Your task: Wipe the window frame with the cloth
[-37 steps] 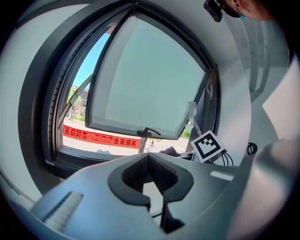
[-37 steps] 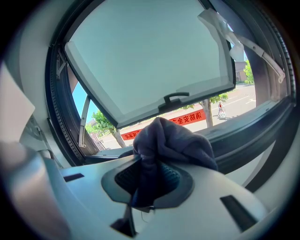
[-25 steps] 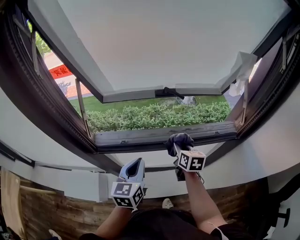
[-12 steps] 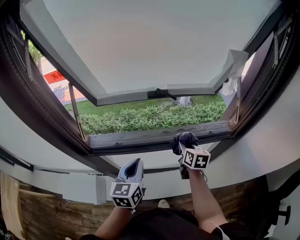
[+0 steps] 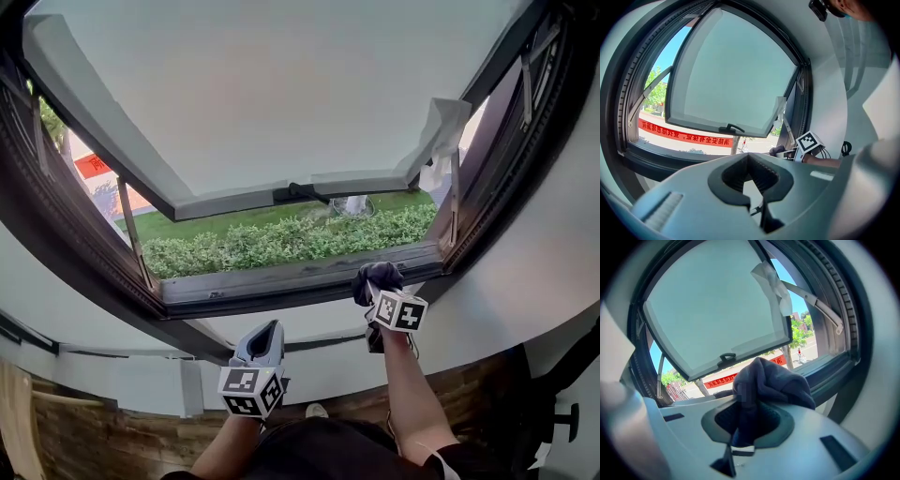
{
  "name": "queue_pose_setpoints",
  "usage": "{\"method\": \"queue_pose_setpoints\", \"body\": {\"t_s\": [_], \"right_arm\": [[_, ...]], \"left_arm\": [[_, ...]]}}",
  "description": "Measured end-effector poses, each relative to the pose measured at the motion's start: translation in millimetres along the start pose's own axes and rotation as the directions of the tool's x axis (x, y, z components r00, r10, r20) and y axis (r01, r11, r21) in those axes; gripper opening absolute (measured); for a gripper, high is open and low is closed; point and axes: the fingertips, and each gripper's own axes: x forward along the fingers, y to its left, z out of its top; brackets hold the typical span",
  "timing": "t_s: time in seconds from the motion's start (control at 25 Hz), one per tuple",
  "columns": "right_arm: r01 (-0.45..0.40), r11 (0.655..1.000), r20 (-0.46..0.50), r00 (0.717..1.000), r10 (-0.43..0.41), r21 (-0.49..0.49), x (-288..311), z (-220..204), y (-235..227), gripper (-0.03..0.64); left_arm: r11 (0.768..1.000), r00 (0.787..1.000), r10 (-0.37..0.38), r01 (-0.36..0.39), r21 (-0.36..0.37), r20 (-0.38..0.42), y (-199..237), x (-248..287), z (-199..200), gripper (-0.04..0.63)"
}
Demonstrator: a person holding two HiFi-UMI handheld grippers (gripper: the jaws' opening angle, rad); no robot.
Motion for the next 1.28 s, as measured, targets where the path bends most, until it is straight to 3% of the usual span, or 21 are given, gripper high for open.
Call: {"method": "queue_pose_setpoints", "body": {"t_s": [0.72,1.04,1.28], "right_arm": [[0.154,0.986,0.03,0.987,-0.157,0.066,-26.9,40.3,-124.6,0.066],[0.221,0.973,0.046,0.974,-0.224,0.066,-36.3,52.6,-159.1,0.066],[0.272,0.962,0.056,0.961,-0.271,0.005,-36.9,57.0,-165.2,0.066]], "left_arm": [[0.994,0.994,-0.095,0.097,0.04,-0.052,-74.1,39.1,-19.0,0.009],[0.997,0.996,-0.062,0.065,0.047,-0.061,-68.9,35.1,-18.5,0.009],[0.997,0.997,-0.051,0.054,0.05,-0.064,-66.7,31.8,-21.3,0.009]]}}
